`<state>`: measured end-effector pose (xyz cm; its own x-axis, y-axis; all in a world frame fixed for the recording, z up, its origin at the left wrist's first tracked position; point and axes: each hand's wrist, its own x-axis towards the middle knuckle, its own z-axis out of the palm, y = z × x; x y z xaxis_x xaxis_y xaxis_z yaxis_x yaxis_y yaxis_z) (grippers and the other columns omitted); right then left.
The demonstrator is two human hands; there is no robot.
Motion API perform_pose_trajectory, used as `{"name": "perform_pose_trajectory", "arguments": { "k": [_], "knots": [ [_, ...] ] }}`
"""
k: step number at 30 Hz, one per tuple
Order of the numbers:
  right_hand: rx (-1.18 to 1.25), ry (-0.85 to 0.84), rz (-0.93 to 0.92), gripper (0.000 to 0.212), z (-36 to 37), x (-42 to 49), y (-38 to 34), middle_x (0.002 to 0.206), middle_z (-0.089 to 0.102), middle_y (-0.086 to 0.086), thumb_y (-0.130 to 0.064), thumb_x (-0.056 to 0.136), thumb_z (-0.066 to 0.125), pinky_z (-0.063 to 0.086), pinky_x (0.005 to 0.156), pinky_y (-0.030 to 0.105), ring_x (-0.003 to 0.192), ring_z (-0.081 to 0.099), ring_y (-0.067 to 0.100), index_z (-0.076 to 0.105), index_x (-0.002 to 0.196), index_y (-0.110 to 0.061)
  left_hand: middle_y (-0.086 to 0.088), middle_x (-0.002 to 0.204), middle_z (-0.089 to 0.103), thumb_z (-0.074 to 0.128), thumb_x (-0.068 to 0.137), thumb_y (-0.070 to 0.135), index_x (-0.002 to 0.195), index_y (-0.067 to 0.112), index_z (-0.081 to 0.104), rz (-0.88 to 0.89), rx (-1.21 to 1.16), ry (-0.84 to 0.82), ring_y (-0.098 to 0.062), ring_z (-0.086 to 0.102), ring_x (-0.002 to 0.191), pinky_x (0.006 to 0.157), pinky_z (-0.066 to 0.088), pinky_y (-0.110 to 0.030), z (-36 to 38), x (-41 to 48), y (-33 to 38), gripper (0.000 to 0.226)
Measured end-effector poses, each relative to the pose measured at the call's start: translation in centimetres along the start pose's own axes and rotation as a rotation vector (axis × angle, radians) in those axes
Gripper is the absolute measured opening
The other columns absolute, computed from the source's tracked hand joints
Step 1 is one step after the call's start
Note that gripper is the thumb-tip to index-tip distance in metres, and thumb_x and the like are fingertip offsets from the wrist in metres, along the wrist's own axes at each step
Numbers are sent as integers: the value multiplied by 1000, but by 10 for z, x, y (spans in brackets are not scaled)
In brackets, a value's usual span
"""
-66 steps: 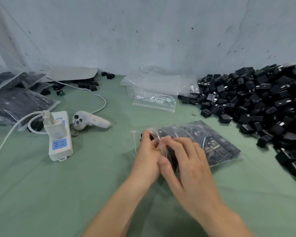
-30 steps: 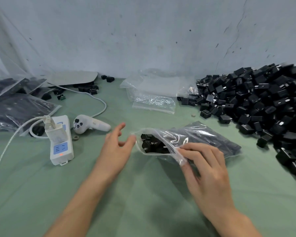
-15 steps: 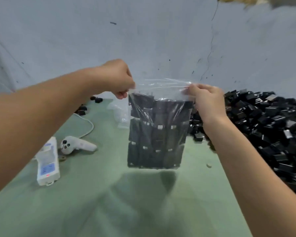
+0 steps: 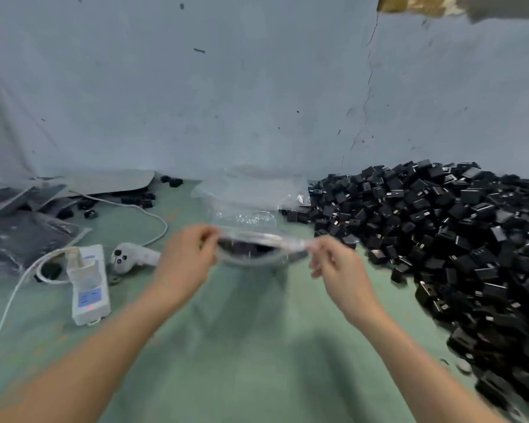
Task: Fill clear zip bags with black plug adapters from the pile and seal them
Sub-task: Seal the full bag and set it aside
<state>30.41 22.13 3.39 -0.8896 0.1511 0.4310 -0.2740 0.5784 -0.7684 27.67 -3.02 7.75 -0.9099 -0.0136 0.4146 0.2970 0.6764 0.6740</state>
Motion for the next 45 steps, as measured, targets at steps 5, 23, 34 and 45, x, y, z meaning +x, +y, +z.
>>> {"name": "perform_pose_trajectory", "arguments": {
  "k": [5,23,34,45],
  "knots": [
    [-114,-205,47,24,18,-75,46,82,67,-20,-21,104,50,48,76,31,79,62,3,60,86,-32,5,74,70,66,92,11,88,29,70,-231,-149,-31,-10,64,57,60,57,-30,38,-92,-58,19],
    [-154,-105,268,33,10,-85,39,82,71,-24,-7,93,55,45,74,16,83,64,-4,70,85,-35,-13,62,67,47,101,10,101,5,59,-737,-670,-186,-21,56,41,36,47,-26,22,-97,-69,13],
    [309,-109,639,21,25,-71,29,63,64,3,-8,94,67,48,45,27,52,58,16,60,106,-24,-10,52,62,56,100,17,79,-2,59,-751,-609,-337,-14,54,34,33,44,-20,26,-87,-71,29],
    [316,-91,671,30,24,-75,24,76,63,13,-7,97,62,52,49,28,47,59,15,52,122,-20,-2,57,69,54,101,16,77,-2,64,-685,-533,-352,-11,60,42,39,47,-19,26,-91,-73,32]
  ]
}}
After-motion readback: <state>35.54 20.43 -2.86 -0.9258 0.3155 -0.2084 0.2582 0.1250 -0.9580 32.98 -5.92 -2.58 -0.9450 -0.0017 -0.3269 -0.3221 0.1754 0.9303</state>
